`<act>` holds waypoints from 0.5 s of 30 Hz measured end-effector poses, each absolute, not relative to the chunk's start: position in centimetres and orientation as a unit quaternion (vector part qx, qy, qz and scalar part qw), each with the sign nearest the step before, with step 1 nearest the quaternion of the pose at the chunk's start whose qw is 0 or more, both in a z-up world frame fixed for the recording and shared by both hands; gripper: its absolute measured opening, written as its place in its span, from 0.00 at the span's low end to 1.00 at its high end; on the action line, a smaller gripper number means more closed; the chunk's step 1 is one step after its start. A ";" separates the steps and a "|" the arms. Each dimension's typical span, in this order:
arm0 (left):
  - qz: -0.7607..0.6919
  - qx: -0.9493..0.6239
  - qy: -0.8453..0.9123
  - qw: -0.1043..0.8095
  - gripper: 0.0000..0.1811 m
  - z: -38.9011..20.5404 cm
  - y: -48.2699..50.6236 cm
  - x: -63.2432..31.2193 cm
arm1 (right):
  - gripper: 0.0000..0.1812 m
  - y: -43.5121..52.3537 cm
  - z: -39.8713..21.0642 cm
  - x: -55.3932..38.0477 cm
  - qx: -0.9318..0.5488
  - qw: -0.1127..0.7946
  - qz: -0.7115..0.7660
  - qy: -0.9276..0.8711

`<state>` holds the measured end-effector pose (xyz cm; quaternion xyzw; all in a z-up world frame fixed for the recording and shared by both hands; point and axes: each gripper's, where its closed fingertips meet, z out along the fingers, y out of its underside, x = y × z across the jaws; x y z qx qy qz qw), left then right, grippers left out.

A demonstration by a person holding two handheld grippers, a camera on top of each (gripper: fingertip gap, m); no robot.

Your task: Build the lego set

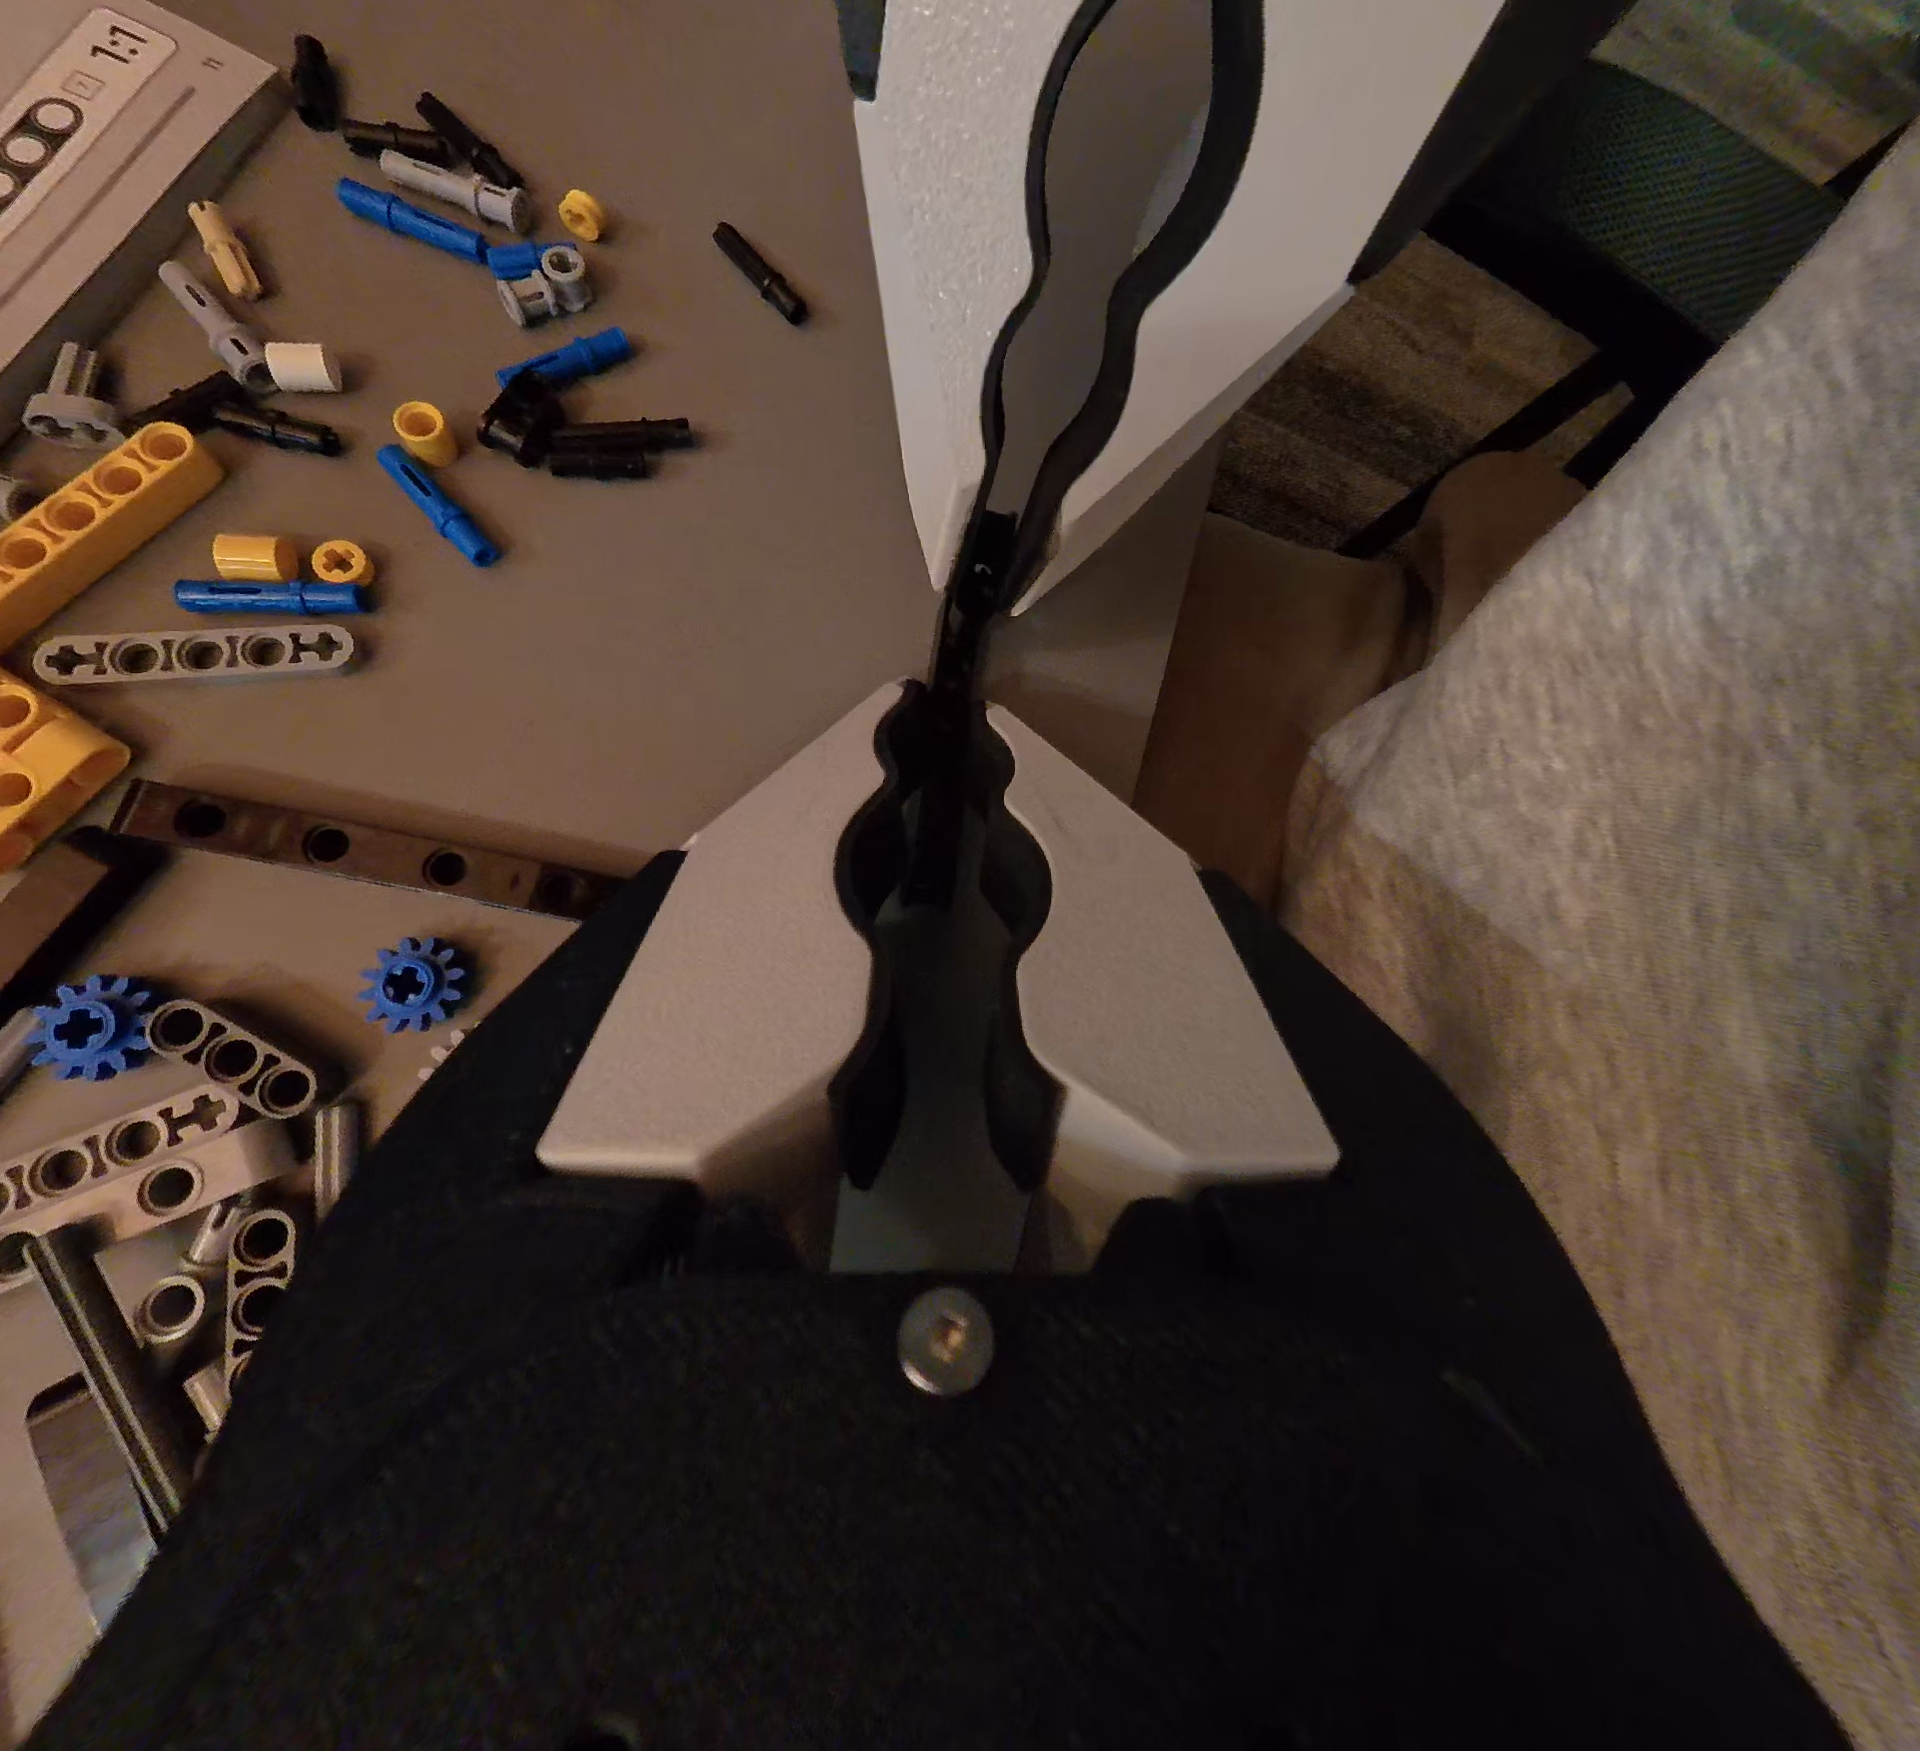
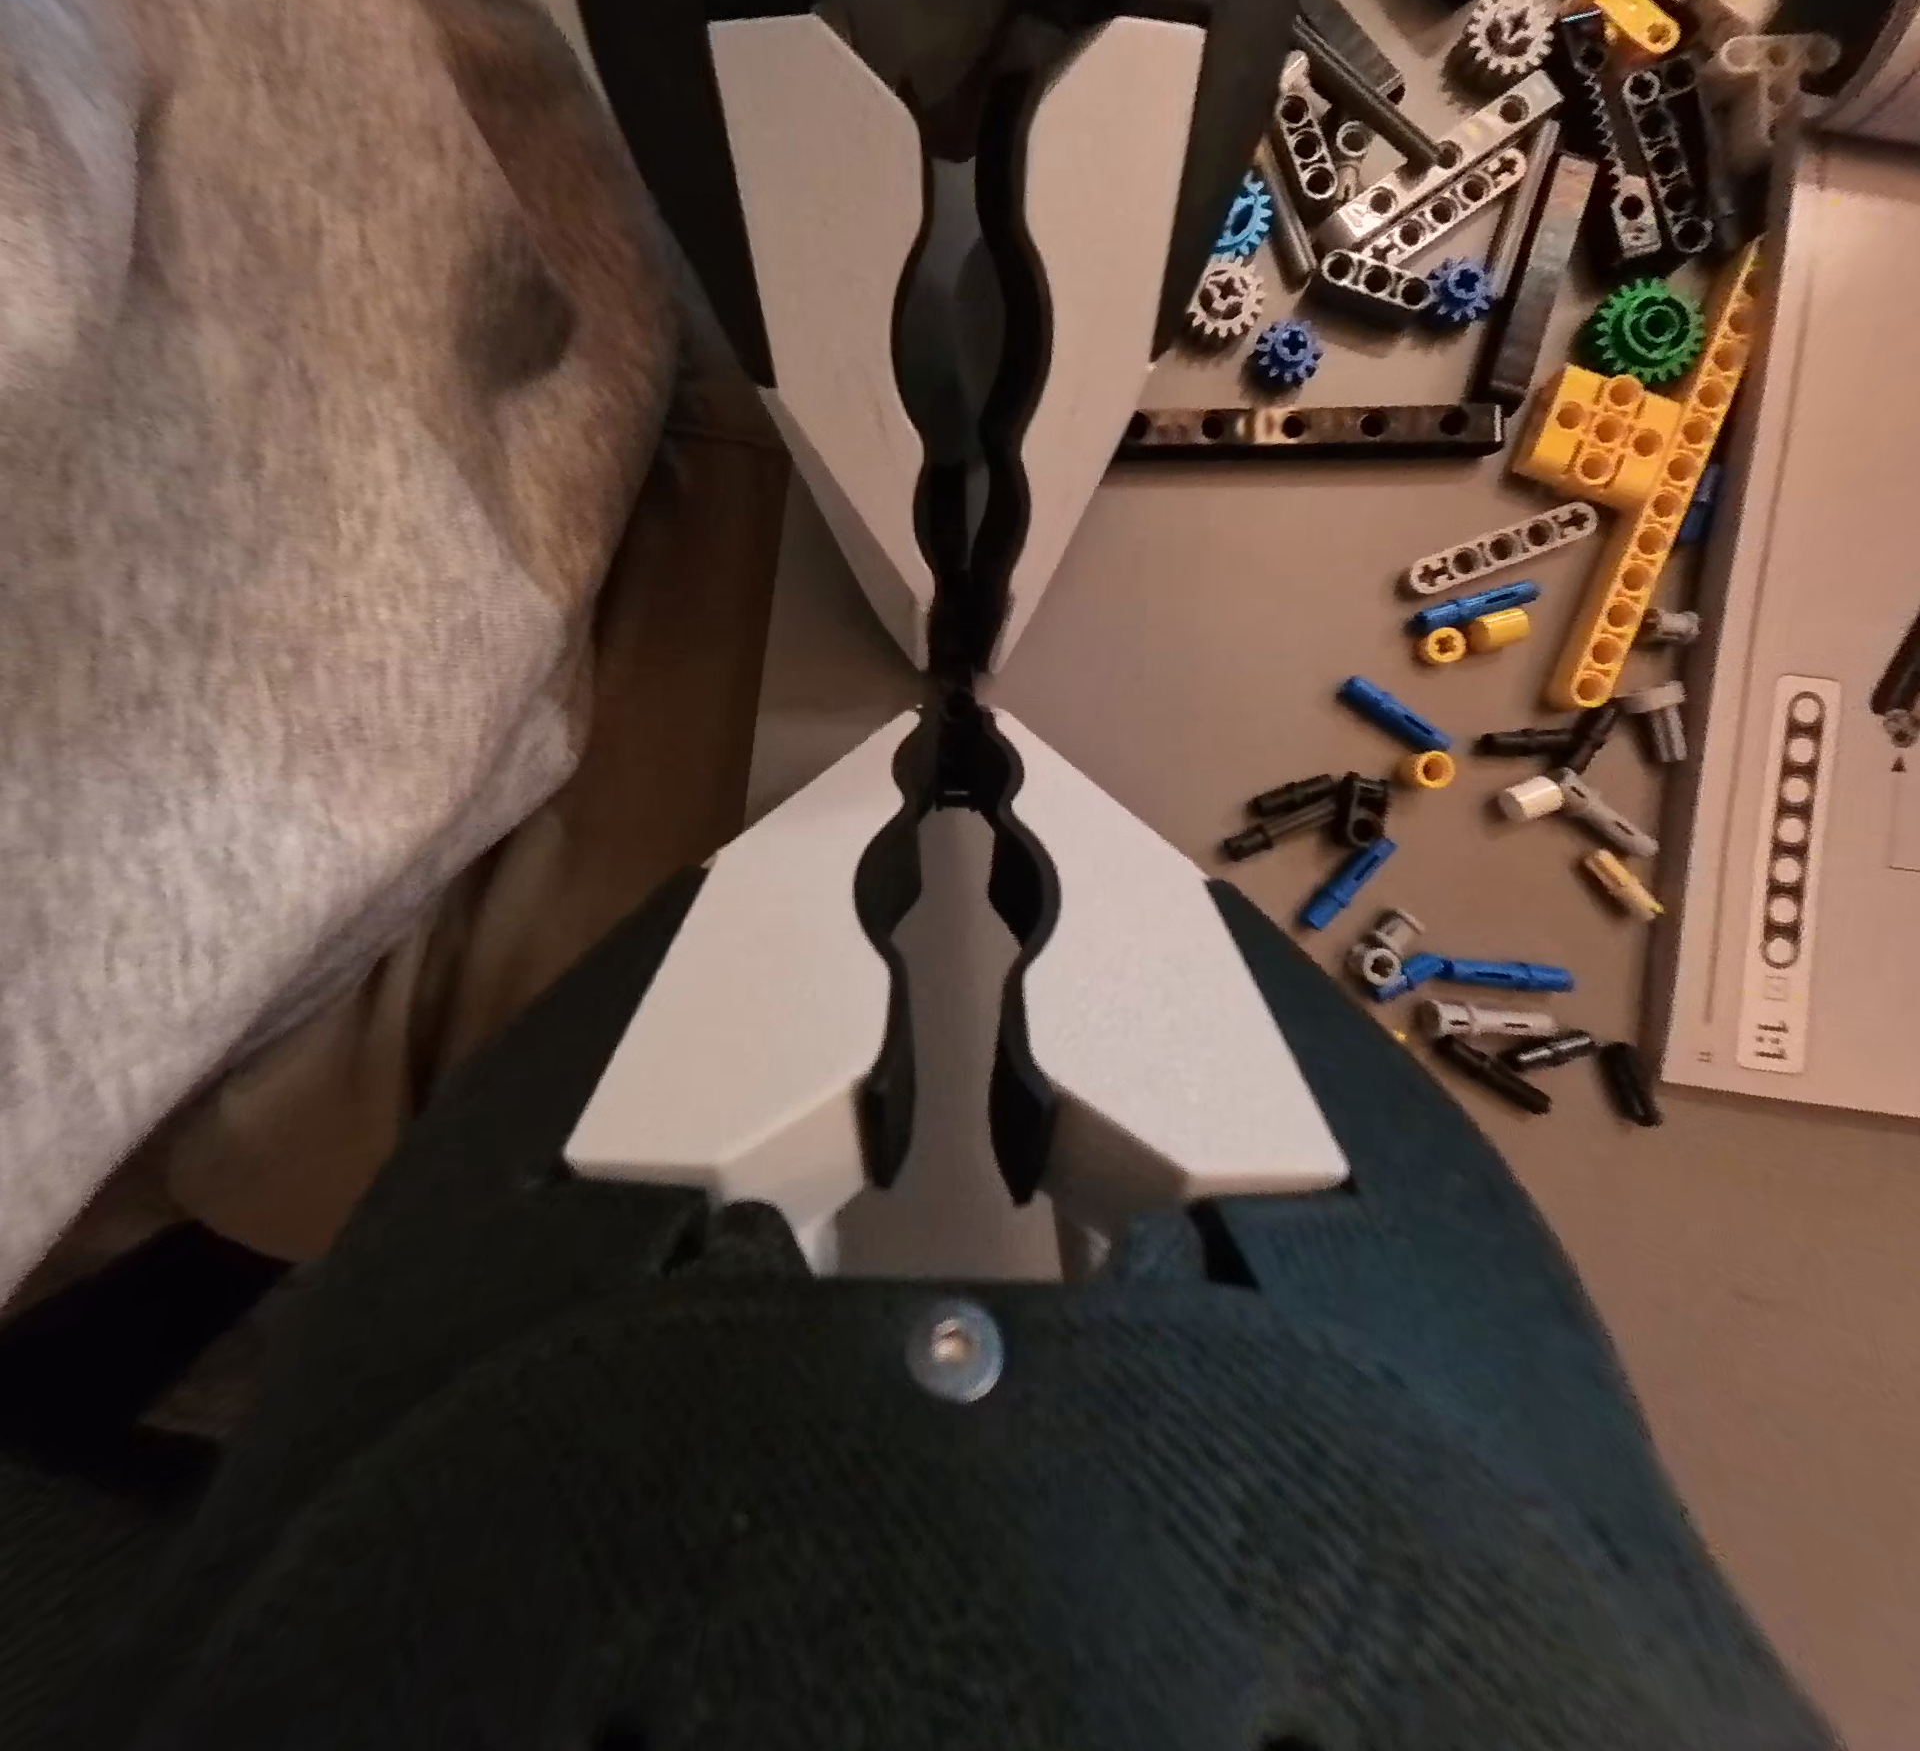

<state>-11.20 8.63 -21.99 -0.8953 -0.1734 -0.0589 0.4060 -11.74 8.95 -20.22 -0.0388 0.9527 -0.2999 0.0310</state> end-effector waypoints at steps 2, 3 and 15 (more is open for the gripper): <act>-0.059 -0.895 -0.174 0.406 0.06 -22.0 8.6 -11.2 | 0.03 9.0 -20.2 -11.7 -0.039 0.026 -0.299 0.953; -0.059 -0.895 -0.173 0.406 0.06 -22.0 8.6 -11.2 | 0.03 9.0 -20.2 -11.8 -0.036 0.026 -0.299 0.953; -0.063 -0.894 -0.176 0.406 0.06 -22.0 8.6 -11.2 | 0.03 8.9 -20.1 -11.9 0.018 0.023 -0.331 0.943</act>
